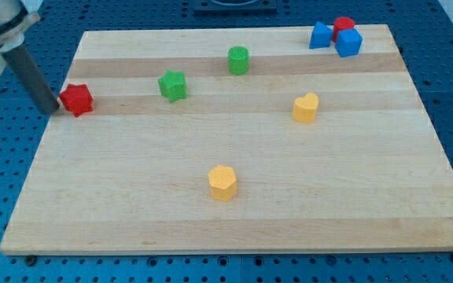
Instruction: Move the red star to the bottom of the green star
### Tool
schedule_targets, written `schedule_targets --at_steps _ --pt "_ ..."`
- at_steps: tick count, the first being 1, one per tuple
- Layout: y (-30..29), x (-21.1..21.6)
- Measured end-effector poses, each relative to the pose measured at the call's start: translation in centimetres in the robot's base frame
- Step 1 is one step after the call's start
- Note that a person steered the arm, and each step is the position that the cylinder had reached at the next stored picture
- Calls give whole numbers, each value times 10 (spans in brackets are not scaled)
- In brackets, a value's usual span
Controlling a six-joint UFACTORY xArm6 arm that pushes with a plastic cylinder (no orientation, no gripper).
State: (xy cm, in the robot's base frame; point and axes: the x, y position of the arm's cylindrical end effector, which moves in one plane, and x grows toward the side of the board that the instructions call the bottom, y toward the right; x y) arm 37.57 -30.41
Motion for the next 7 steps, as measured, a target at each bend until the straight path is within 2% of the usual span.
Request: schedule_targets --at_steps 1,2,3,4,5,6,7 --pt "14 -24" --pt "46 -1" --pt "69 48" --pt "70 49" --pt "40 36" --pt "35 73" --pt "87 97"
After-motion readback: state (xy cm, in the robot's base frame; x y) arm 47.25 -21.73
